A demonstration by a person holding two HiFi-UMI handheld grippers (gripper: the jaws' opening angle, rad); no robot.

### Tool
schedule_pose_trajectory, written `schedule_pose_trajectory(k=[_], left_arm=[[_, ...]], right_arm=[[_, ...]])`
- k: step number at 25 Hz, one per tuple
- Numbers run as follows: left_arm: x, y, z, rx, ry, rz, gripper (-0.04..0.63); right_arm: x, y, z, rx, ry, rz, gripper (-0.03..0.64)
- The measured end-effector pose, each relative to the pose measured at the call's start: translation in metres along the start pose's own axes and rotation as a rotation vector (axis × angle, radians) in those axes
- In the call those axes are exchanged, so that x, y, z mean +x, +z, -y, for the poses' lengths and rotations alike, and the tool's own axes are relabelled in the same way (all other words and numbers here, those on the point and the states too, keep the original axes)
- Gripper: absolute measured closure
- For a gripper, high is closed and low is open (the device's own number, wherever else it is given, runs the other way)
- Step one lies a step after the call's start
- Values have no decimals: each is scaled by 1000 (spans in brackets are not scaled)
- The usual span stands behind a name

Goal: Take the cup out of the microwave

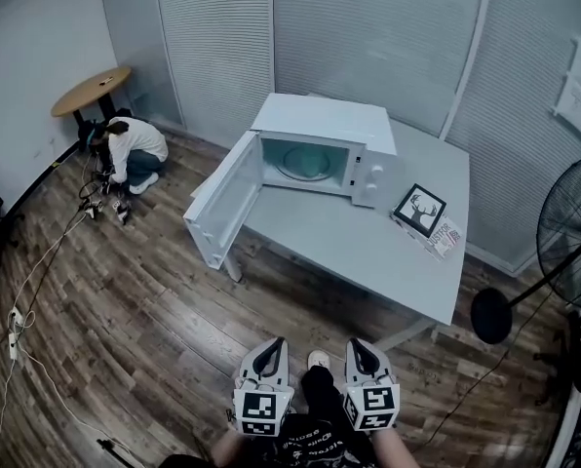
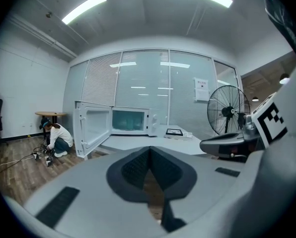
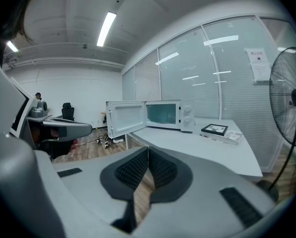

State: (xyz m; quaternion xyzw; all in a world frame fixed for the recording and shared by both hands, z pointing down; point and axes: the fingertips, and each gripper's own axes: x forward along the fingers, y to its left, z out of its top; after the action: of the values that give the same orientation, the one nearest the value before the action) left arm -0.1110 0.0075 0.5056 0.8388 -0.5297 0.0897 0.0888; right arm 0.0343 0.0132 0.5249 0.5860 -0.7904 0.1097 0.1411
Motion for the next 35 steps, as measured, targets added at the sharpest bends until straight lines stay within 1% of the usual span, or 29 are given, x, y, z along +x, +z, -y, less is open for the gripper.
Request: schedule_pose_trajectory(k=[6,14,20,30,35], left_arm=[[29,4,-20,-9,62,-16,592],[83,18,-36,-16,97,-27,591],[122,30,-38,-22,112,-41,591],[185,52,-34,2,153,-16,591],[214,56,-30,4,169,-25,592]], right_arm=[[44,8,10,0,53,-8,612],[101,29,38,4,90,-11,612],[136,47,65,9,107,-9,612],[185,73,115,16,135,29,612],[205,85,137,18,162,50,612]])
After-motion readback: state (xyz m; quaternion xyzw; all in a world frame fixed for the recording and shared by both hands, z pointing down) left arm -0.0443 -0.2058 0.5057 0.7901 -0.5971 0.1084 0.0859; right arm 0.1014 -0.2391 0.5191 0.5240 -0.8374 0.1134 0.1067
